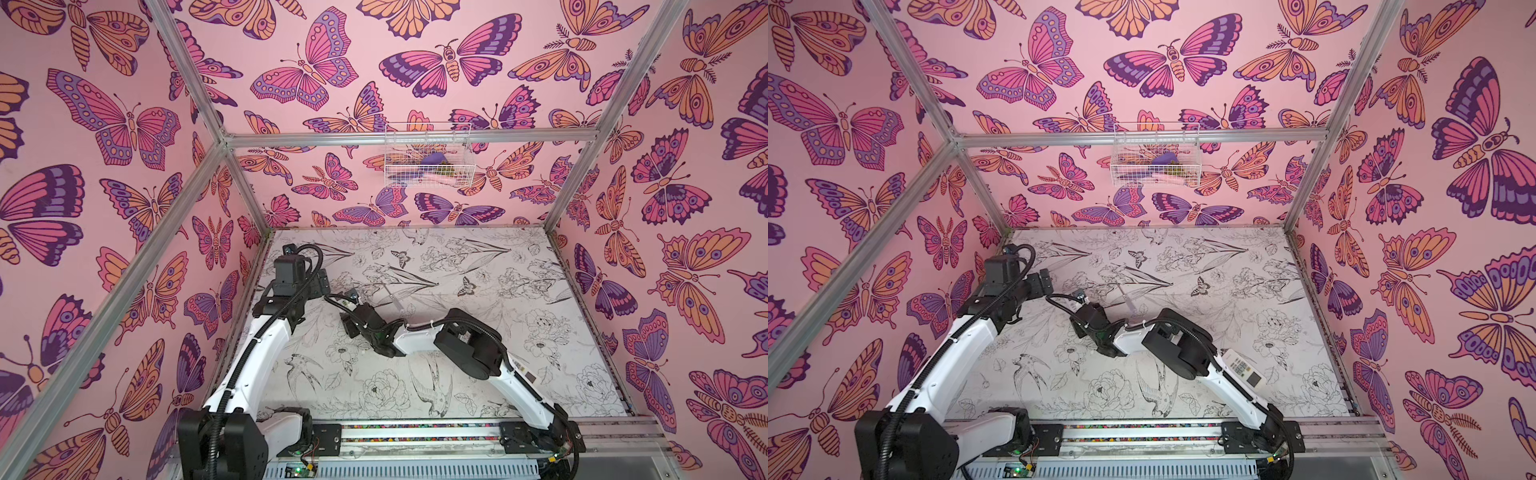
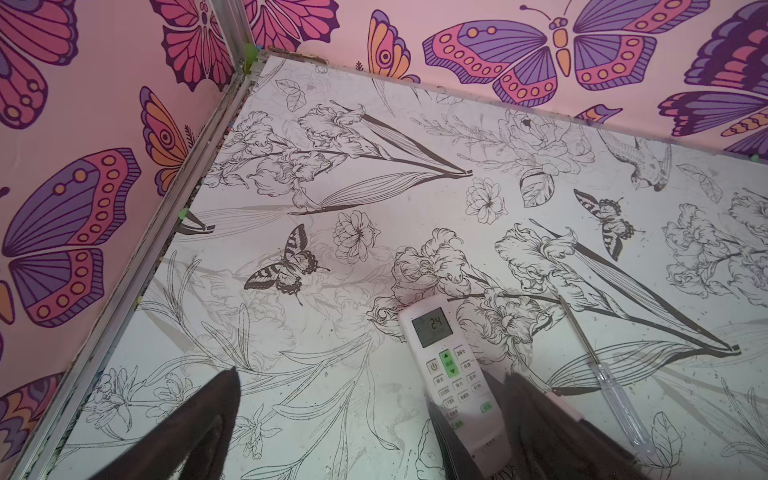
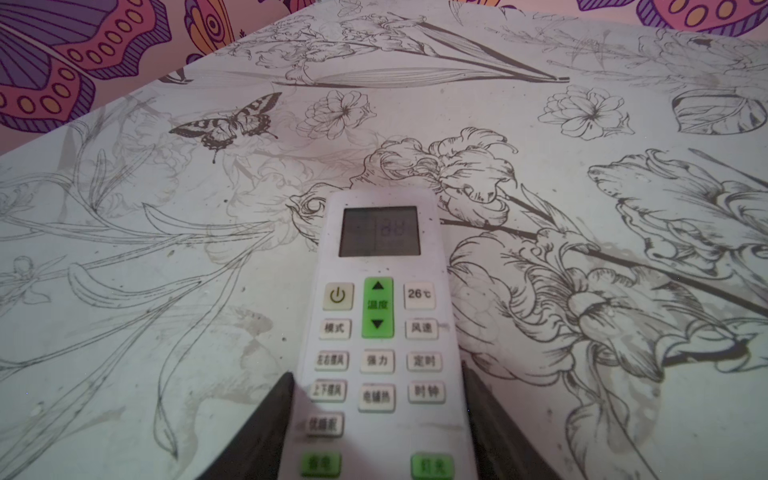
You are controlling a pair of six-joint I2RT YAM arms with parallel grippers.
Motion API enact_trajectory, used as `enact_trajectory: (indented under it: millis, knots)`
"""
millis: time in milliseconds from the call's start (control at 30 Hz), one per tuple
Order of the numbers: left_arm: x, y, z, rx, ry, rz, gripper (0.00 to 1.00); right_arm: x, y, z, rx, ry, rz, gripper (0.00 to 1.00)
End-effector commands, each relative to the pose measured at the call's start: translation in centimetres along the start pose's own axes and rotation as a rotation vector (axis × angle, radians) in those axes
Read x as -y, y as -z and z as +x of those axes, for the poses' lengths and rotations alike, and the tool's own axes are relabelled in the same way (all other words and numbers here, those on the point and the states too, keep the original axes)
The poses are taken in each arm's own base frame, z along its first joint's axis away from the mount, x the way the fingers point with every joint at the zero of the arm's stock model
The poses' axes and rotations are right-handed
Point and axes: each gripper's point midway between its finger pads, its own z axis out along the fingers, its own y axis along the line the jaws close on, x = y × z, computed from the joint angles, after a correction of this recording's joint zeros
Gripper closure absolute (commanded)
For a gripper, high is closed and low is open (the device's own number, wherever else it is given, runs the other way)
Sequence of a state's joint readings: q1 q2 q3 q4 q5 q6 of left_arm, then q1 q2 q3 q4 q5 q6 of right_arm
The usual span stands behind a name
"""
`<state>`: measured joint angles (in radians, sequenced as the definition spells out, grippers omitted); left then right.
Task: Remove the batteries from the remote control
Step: 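Lower the right gripper and close it on the remote's bottom end, then lift the remote with the right gripper while the left gripper rises toward it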
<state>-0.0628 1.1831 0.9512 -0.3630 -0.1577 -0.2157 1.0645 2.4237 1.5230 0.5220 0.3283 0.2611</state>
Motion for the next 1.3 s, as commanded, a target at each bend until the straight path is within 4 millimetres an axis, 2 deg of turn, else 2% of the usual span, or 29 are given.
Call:
enact_trajectory:
  millis: [0,100,400,600,767,933,1067,1133,1267]
  knots:
    - [0.7,0.1,0.3,0.007,-0.046,0.026,0.01,0.1,0.8,3.1,-0.103,0.014,-0.051,0.47]
    - [1.4,0.4,0.3,-0.004,-0.049,0.071,0.01,-0.2,1.6,2.0,-0.078,0.014,-0.082,0.5]
    - [2.3,0.6,0.6,-0.013,-0.087,0.12,0.01,1.0,5.3,-0.6,-0.009,0.007,-0.115,0.53]
    - [3.6,0.9,0.8,-0.02,-0.131,0.193,0.01,2.2,8.6,-2.0,0.042,-0.002,-0.173,0.54]
    - [5.0,1.4,0.9,-0.024,-0.207,0.264,0.01,1.7,11.7,-3.2,0.053,0.026,-0.29,0.56]
    - [6.3,2.5,1.0,-0.052,-0.295,0.351,0.01,2.5,14.0,-3.7,0.022,0.014,-0.369,0.62]
    - [7.3,3.7,0.0,-0.038,-0.348,0.398,0.01,2.9,15.6,-3.8,0.013,0.02,-0.436,0.67]
    - [8.2,4.7,-0.7,-0.038,-0.382,0.439,0.01,3.3,16.5,-4.1,-0.012,0.003,-0.481,0.7]
    - [10.4,6.3,-1.3,-0.014,-0.525,0.543,0.01,4.2,18.3,-4.7,-0.025,0.001,-0.531,0.7]
